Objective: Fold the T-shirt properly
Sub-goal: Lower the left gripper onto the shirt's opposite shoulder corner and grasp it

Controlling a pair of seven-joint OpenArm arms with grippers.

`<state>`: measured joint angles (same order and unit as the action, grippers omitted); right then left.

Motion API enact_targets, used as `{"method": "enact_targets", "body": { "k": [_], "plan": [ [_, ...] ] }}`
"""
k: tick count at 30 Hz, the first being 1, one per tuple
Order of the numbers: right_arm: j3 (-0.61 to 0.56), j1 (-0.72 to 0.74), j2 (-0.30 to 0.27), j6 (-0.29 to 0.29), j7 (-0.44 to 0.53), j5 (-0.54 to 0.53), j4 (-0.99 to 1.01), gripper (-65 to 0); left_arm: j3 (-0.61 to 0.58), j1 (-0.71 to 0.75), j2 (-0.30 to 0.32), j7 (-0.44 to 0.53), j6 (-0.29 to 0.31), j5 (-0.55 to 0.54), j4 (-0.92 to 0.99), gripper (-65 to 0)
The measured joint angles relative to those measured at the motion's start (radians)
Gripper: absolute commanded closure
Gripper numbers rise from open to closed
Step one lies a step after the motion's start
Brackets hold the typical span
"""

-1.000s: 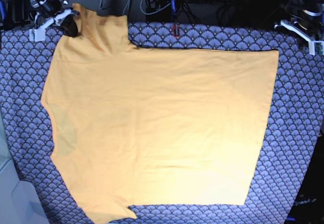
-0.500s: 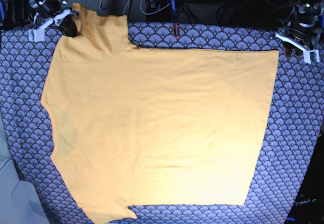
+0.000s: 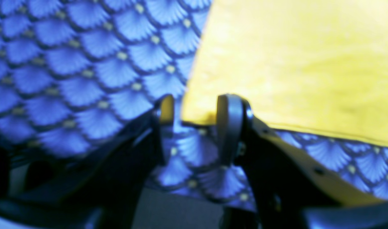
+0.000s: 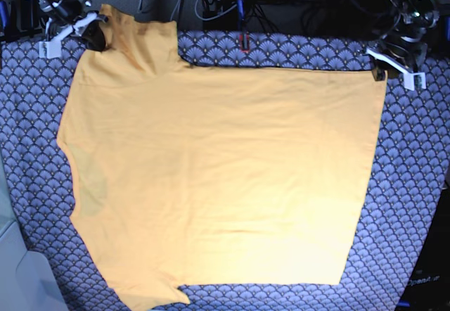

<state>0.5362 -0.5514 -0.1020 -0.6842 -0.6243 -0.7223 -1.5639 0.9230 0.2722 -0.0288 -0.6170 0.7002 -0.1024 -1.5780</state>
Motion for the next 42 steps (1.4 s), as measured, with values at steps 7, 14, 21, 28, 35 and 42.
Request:
{"method": "enact_targets", "body": {
  "k": [7, 14, 21, 28, 35, 42],
  "plan": [
    [0.0, 0.0, 0.0, 0.0, 0.0, 0.0, 0.0, 0.0, 0.004, -0.002, -0.021, 0.0, -0.007, 0.001, 0.003, -22.5],
    [-0.001, 0.0, -0.008, 0.0, 0.0, 0.0, 0.001, 0.0, 0.027, -0.005, -0.023, 0.0, 0.0, 0.0, 0.003, -22.5],
    [-0.001, 0.0, -0.008, 0.0, 0.0, 0.0, 0.001, 0.0, 0.116, -0.051, -0.048, -0.003, -0.008, 0.006, 0.003, -22.5],
    [-0.001, -0.001, -0.013, 0.0, 0.0, 0.0, 0.001, 0.0, 0.115, -0.068, -0.041, 0.027, -0.004, -0.006, 0.077, -22.5],
    [-0.001, -0.001, -0.014, 0.0, -0.001, 0.001, 0.001, 0.0, 0.116, -0.077, -0.038, 0.053, -0.003, -0.025, 0.111, -22.5],
    [-0.001, -0.001, -0.014, 0.0, 0.0, 0.001, 0.001, 0.0, 0.116, -0.081, -0.041, 0.049, -0.004, -0.025, 0.111, -22.1]
  ]
}}
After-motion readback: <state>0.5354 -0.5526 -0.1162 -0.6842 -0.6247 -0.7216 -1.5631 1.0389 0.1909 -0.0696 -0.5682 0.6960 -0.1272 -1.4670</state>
